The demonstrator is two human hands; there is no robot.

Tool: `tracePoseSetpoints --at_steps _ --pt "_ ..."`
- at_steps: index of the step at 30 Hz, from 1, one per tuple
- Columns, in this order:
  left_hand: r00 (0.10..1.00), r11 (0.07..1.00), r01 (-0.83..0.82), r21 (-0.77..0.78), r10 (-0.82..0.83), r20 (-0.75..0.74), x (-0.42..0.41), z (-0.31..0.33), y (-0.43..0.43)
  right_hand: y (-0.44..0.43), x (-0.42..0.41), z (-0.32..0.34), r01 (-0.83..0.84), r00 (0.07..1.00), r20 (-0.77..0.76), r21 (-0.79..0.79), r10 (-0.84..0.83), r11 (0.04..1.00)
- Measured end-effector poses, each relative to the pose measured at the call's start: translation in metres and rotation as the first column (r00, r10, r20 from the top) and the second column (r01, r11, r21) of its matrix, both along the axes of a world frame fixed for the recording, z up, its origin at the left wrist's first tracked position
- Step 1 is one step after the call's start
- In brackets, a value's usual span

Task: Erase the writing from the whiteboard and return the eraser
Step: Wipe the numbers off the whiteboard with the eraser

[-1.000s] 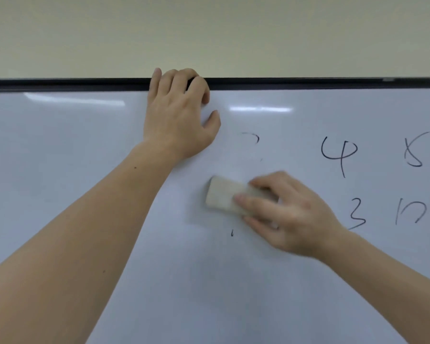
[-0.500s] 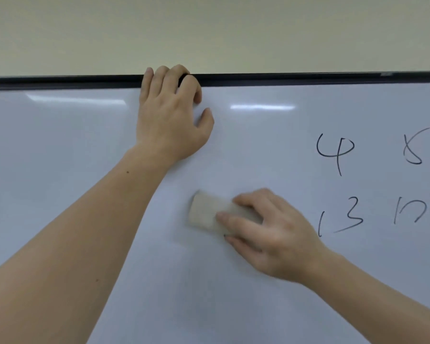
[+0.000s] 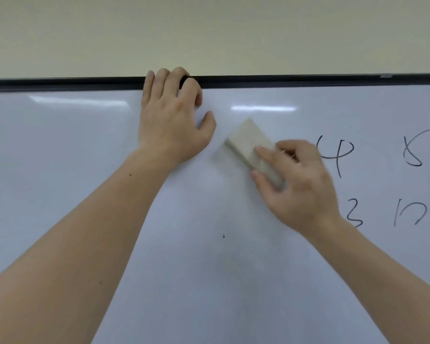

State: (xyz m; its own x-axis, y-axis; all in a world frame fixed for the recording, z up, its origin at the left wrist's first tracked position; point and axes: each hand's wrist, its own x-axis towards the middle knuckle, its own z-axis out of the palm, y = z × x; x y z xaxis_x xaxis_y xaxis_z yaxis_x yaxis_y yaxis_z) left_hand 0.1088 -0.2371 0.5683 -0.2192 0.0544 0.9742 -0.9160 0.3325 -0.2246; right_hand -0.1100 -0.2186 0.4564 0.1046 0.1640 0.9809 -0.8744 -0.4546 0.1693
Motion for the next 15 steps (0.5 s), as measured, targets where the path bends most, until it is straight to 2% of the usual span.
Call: tracePoseSetpoints --at_steps 2,4,7,10,15 --pt "1.0 1.0 -0.006 0.002 0.006 0.001 0.001 0.0 0.0 0.001 0.017 -0.026 -0.026 0.974 -0.223 0.019 0.03 0.999" --pt "1.0 1.0 -0.008 0.007 0.008 0.007 0.001 0.0 0.0 0.004 0.024 -0.054 -0.019 0.889 -0.454 0.079 0.053 0.997" --pt "1.0 1.0 -0.013 0.016 0.013 0.016 0.002 0.0 0.001 0.006 0.01 -0.068 0.016 0.82 -0.57 0.114 0.052 0.993" --pt "1.0 0.999 -0.022 0.023 0.022 0.012 0.001 0.0 0.001 0.004 -0.019 -0.052 0.018 0.879 -0.476 0.061 0.013 0.998" --pt "0.999 0.999 0.005 0.045 -0.003 -0.034 -0.008 0.004 0.004 0.001 -0.066 -0.009 0.091 0.989 -0.114 -0.006 -0.091 0.996"
